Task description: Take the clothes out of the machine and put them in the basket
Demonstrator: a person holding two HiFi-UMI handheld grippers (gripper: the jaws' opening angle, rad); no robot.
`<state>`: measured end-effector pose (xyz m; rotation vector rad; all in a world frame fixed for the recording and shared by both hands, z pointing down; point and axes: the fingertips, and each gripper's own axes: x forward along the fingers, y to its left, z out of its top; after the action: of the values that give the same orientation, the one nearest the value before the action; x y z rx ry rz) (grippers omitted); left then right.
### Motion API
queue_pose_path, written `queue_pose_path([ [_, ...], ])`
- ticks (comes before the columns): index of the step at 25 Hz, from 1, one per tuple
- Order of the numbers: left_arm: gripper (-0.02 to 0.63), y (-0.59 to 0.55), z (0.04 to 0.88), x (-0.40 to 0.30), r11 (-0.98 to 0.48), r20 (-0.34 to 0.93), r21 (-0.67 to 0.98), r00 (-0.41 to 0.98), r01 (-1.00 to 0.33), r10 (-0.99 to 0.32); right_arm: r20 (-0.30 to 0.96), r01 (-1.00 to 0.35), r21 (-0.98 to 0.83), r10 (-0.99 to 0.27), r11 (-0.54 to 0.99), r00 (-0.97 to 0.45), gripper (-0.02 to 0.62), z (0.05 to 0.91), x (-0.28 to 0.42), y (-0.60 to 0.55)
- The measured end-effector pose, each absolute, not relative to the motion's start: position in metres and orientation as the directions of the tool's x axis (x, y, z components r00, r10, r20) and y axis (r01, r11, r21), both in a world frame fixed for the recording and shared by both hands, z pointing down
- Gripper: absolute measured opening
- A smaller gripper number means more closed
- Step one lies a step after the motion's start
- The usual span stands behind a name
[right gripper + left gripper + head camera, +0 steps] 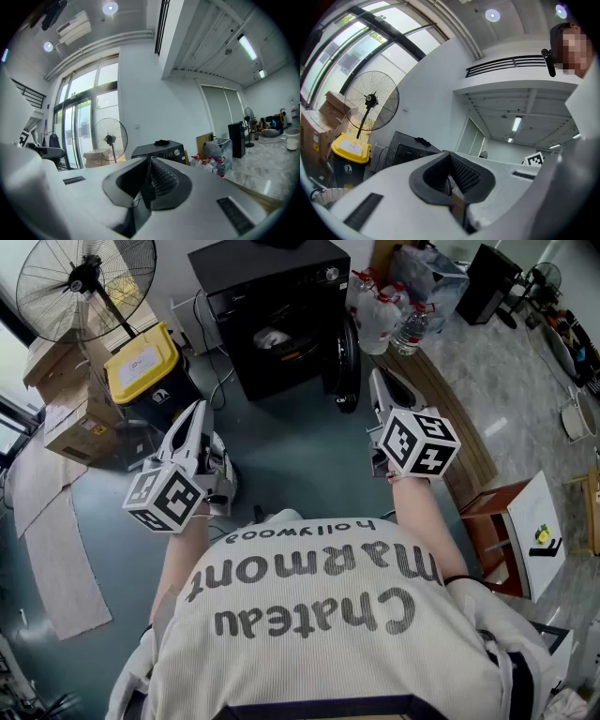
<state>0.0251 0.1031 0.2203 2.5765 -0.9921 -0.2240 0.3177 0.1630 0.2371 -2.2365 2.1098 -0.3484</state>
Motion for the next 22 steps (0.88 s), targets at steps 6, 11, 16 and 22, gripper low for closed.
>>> queue_pose_path([
  [6,0.008,0.090,0.227,0.030,-0.680,0.006,0.403,0.746,-0.612,-0.666,0.157,-0.980,-0.184,-0.987,-0.073,0.044,0.046,0.245,0.322,0.146],
  [11,0.008,0.061,0.247,0.040,-0.666,0.046,0.418,0.747,-0.617,-0.663,0.209,-0.981,-0.178,-0.977,-0.072,0.033,0.046,0.268,0.327,0.121],
  [16,0.008,0.013,0.265,0.058,-0.664,0.072,0.424,0.754,-0.616,-0.653,0.212,-0.971,-0.223,-0.976,-0.091,0.043,0.046,0.281,0.348,0.075],
  [22,0.008,-0.077,0.257,0.073,-0.672,0.059,0.426,0.760,-0.606,-0.648,0.194,-0.970,-0.227,-0.980,-0.083,0.038,0.046,0.271,0.361,-0.019],
])
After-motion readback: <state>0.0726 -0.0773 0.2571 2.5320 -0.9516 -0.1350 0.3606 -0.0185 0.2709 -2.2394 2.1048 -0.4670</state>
